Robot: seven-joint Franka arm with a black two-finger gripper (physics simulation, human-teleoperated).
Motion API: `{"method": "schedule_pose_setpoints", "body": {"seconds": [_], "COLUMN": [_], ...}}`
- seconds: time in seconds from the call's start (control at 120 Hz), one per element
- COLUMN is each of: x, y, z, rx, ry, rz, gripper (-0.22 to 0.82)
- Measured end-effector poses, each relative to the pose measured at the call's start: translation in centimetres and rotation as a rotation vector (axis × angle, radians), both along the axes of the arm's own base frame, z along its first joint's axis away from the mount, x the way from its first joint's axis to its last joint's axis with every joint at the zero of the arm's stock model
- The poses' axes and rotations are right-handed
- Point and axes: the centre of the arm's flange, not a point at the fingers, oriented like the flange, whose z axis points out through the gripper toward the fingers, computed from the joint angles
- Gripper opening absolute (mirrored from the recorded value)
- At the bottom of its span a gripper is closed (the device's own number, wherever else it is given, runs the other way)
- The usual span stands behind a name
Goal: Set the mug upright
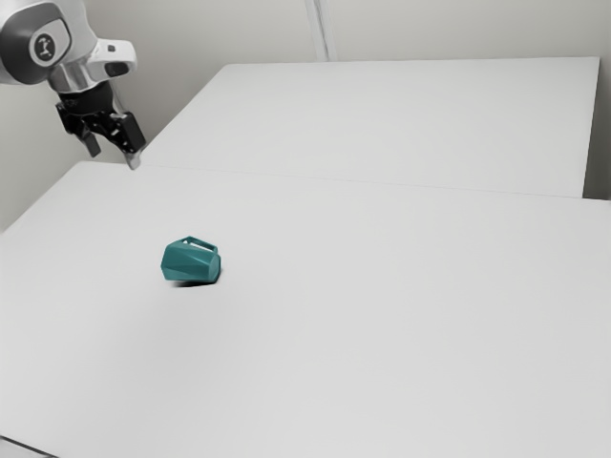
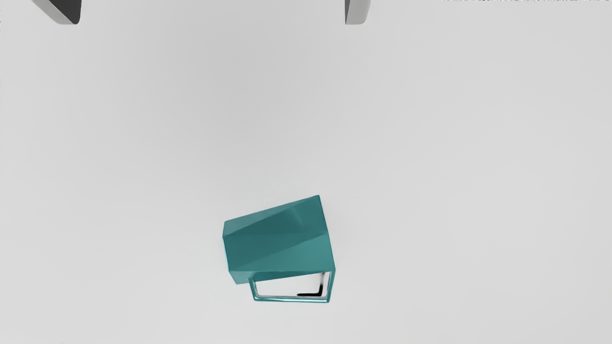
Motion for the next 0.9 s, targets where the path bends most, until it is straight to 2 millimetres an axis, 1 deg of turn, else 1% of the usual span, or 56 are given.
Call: {"method": "schedule_pose_setpoints", "body": {"seconds": [0.192, 0.258, 0.367, 0.433, 0.575, 0.675, 0.842, 0.9], "x": [0.1, -0.1, -0.3, -0.6, -1.5, -1.6, -0.6, -0.1], "y": [0.5, 1.6, 2.2, 4.1, 9.4, 12.5, 15.9, 16.7], "z": [-0.3, -0.5, -1.8, -3.0, -6.2, -9.0, -14.8, -16.5], "rx": [-0.002, -0.006, -0.029, -0.084, -0.292, -0.412, -0.534, -0.557], "ry": [-0.002, -0.001, 0.020, 0.033, 0.045, 0.059, 0.089, 0.088], "rz": [0.052, 0.087, 0.122, 0.179, 0.321, 0.366, 0.363, 0.347], "gripper": [0.60, 0.60, 0.60, 0.60, 0.60, 0.60, 0.60, 0.60]}}
